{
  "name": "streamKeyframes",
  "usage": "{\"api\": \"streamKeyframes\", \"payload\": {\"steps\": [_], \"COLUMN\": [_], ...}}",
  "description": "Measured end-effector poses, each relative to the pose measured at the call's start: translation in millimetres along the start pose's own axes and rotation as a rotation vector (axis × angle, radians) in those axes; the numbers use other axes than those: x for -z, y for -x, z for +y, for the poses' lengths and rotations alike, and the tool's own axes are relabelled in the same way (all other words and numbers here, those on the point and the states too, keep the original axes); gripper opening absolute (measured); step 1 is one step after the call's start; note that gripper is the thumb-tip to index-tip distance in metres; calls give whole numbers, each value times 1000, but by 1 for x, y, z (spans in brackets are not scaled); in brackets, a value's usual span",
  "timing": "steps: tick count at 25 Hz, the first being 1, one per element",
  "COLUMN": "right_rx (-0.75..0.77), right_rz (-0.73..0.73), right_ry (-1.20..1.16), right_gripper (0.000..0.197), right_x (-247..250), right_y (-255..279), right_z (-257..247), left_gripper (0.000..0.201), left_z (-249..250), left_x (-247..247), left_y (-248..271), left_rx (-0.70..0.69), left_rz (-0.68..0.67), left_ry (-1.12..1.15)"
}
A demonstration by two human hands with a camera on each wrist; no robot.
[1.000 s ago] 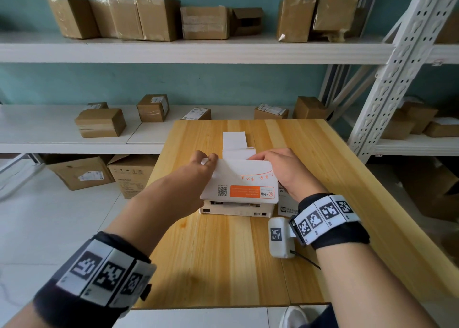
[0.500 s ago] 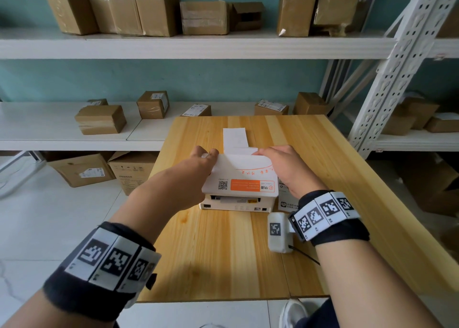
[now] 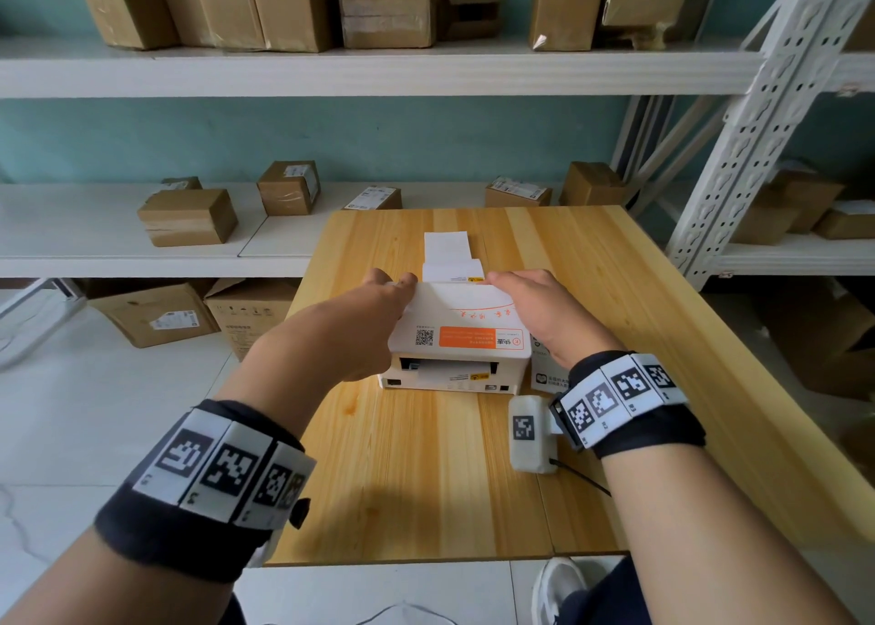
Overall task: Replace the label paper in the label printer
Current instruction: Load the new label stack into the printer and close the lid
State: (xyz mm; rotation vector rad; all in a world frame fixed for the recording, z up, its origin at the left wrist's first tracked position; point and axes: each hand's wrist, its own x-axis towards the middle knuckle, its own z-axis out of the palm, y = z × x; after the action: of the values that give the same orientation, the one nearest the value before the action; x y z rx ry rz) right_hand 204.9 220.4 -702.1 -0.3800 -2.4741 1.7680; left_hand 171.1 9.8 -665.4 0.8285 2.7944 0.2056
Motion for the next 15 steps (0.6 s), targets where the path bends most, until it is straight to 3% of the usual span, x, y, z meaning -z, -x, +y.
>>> {"api": "streamKeyframes", "payload": {"steps": [6,15], "right_rx": [-45,-89], "right_rz": [-7,30], "right_ry": [-38,-194], "right_gripper": [40,27], "right_x": [1,0], "right_y": [-4,-6], "right_z": [5,10], "left_gripper": [94,93], "left_z": [1,2], "left_x": [1,0], "left_y": [1,2], "left_rx": [-4,11], "left_rz": [-2,-8], "left_ry": [-5,5]}}
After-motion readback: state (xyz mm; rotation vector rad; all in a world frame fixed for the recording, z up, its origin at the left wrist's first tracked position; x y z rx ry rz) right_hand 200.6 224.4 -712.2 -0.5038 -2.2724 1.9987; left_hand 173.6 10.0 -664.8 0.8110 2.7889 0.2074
